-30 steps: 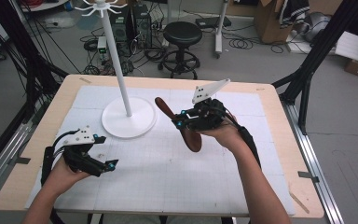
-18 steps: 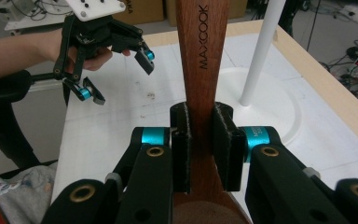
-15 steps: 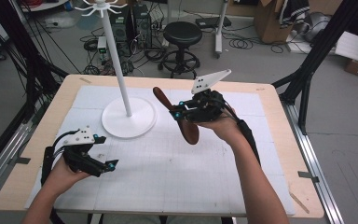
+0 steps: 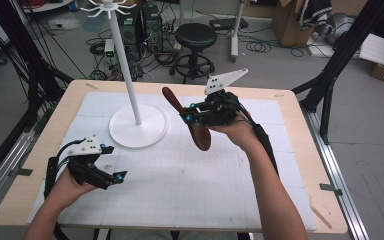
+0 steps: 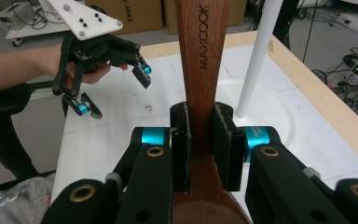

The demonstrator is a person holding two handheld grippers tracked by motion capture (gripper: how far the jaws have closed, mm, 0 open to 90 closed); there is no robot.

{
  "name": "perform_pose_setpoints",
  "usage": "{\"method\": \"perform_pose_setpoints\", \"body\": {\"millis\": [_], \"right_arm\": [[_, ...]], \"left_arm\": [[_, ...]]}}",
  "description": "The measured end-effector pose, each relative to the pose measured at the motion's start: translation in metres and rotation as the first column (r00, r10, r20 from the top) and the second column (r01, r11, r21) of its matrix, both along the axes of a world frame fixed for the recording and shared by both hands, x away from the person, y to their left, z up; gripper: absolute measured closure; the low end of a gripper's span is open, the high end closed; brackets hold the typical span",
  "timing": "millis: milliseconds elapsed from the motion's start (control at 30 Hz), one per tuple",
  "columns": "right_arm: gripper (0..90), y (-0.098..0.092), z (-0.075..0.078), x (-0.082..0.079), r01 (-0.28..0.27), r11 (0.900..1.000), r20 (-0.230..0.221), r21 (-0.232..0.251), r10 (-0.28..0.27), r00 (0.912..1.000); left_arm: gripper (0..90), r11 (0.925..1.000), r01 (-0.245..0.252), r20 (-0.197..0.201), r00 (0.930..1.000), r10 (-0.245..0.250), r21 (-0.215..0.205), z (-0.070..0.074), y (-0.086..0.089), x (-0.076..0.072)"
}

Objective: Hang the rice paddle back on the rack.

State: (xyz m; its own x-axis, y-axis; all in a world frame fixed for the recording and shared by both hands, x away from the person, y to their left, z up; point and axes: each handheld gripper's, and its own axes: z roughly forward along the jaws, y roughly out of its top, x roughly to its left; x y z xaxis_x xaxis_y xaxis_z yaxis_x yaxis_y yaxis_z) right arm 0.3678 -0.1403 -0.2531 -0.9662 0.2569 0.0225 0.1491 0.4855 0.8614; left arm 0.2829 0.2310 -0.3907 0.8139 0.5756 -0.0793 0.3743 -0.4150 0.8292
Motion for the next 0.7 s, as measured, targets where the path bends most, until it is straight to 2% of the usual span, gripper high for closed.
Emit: {"method": "perform_pose_setpoints", "body": {"millis": [200, 233, 400, 467, 500, 700], "right_arm": [[78.9, 0.001, 0.007, 0.004, -0.004, 1.0, -0.008, 0.005, 0.004, 1.0], [78.9, 0.002, 0.011, 0.005, -0.005, 1.0, 0.003, 0.009, 0.004, 1.0], [78.9, 0.004, 0.018, 0.008, -0.018, 0.999, -0.009, 0.029, 0.018, 0.9998], [78.9, 0.005, 0.019, 0.011, -0.021, 0.999, 0.001, 0.032, 0.021, 0.9998], [78.9, 0.006, 0.02, 0.011, -0.021, 0.999, -0.013, 0.032, 0.022, 0.9997], [78.9, 0.009, 0.025, 0.014, -0.027, 0.999, -0.014, 0.037, 0.028, 0.9995]], "left_arm": [[1.7, 1.0, 0.0, -0.001, 1.0, 0.0, -0.001, 0.0, 0.0, 0.0], [1.7, 1.0, 0.005, 0.002, 1.0, -0.005, 0.003, 0.0, 0.001, 0.0], [1.7, 1.0, 0.003, 0.0, 1.0, -0.003, -0.001, 0.0, 0.0, 0.0], [1.7, 1.0, 0.005, 0.001, 1.0, -0.005, -0.001, 0.0, 0.001, 0.0], [1.7, 1.0, 0.005, 0.0, 1.0, -0.005, -0.004, 0.0, 0.0, 0.0], [1.7, 1.0, 0.007, 0.001, 1.0, -0.007, -0.007, 0.001, 0.001, 0.0]]}}
